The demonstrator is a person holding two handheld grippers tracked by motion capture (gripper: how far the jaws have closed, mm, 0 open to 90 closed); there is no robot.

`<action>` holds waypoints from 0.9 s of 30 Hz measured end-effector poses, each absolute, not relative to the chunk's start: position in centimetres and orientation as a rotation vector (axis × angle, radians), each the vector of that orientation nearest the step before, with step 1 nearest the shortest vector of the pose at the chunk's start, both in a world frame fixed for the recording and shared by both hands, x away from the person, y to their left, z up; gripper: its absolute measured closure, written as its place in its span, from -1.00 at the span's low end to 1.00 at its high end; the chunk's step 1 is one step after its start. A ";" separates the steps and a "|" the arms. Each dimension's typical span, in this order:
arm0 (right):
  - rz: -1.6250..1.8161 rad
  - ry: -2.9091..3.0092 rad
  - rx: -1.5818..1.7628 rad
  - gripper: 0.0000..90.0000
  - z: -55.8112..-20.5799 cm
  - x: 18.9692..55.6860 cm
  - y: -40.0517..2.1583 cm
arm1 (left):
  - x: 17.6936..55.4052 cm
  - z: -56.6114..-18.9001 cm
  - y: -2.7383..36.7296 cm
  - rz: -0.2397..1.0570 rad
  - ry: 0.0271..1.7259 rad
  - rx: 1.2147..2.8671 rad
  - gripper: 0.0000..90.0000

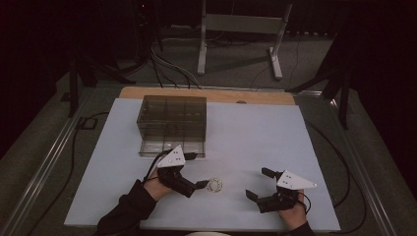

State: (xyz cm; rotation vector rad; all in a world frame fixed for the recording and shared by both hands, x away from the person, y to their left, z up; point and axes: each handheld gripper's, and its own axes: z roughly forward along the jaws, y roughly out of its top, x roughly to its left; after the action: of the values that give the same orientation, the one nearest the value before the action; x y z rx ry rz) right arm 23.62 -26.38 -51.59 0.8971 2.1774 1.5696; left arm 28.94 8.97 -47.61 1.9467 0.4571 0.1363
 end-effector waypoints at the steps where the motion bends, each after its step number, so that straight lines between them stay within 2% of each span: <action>1: 1.569 2.175 0.896 -1.00 -51.6 23.6 -26.4 | 29.0 -47.7 8.8 0.133 0.460 1.947 -0.99; 6: 1.565 2.180 0.900 -1.00 -51.6 23.6 -26.4 | 29.3 -48.4 7.9 0.169 0.515 1.944 -0.98; 15: 1.560 2.188 0.894 -1.00 -51.6 23.6 -26.4 | 29.6 -49.8 6.7 0.081 0.549 2.043 -0.82; 17: 1.563 2.190 0.897 -1.00 -51.7 23.6 -26.4 | 29.6 -50.0 6.5 0.067 0.566 2.048 -0.65; 20: 1.559 2.192 0.895 -1.00 -51.7 23.6 -26.3 | 29.5 -50.2 6.2 0.055 0.556 2.077 -0.62; 23: 1.556 2.197 0.898 -1.00 -51.7 23.6 -26.3 | 29.4 -50.5 6.1 0.037 0.554 2.079 -0.39; 27: 1.551 2.201 0.895 -1.00 -51.7 23.6 -26.3 | 29.2 -51.0 5.5 0.038 0.560 2.133 -0.19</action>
State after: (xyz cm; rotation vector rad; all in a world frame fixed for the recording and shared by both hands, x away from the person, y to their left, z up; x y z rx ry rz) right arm 23.62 -26.27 -51.70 0.8950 2.2011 1.5513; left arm 29.21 5.55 -50.99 2.1332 0.5604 0.0377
